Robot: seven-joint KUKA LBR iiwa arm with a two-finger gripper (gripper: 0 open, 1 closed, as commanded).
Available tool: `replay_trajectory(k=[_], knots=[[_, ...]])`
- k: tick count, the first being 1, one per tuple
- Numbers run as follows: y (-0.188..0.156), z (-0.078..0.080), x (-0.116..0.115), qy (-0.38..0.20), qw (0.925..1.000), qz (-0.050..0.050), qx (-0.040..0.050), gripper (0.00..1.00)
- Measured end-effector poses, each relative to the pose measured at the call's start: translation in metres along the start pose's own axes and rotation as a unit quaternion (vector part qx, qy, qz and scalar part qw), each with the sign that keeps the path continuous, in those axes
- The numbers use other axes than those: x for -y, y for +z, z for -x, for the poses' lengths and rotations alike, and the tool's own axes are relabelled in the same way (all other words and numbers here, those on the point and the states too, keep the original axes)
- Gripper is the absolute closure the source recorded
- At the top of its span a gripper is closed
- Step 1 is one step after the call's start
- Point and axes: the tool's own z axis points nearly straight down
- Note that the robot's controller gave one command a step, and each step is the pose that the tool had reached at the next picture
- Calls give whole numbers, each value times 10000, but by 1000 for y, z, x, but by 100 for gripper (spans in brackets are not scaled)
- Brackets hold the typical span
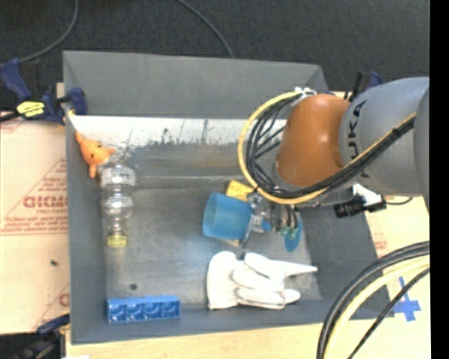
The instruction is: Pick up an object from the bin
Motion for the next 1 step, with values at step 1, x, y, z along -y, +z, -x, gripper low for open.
replay_trajectory(k=[1], knots=[[-18,1,0,-5,10000,5,26,100]])
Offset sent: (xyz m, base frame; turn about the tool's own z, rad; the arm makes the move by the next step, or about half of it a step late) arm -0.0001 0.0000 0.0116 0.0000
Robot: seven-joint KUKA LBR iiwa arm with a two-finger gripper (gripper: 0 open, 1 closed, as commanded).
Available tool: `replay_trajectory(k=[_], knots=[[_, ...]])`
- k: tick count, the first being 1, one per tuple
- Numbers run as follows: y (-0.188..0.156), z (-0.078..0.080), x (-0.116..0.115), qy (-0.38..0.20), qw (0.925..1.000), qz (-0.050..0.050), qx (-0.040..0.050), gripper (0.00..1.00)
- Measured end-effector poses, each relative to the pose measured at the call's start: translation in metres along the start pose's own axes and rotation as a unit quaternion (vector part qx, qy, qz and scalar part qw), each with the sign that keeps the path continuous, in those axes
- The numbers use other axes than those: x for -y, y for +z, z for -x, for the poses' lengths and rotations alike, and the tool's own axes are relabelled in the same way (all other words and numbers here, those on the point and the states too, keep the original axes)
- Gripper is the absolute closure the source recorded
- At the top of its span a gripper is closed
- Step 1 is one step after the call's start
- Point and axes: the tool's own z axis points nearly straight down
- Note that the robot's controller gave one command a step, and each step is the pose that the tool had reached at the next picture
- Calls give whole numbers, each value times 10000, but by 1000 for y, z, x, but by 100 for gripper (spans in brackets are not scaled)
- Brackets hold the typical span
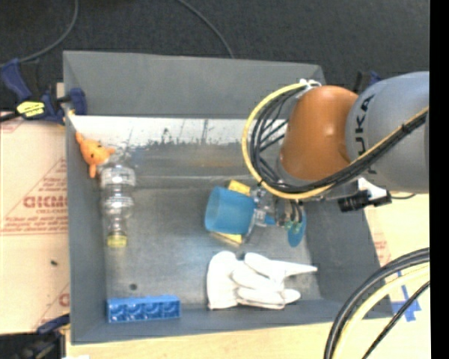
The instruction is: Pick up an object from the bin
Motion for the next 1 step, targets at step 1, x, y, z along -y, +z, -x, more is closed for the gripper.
replay_trajectory(k=[1], knots=[[-14,1,0,-3,10000,5,17,100]])
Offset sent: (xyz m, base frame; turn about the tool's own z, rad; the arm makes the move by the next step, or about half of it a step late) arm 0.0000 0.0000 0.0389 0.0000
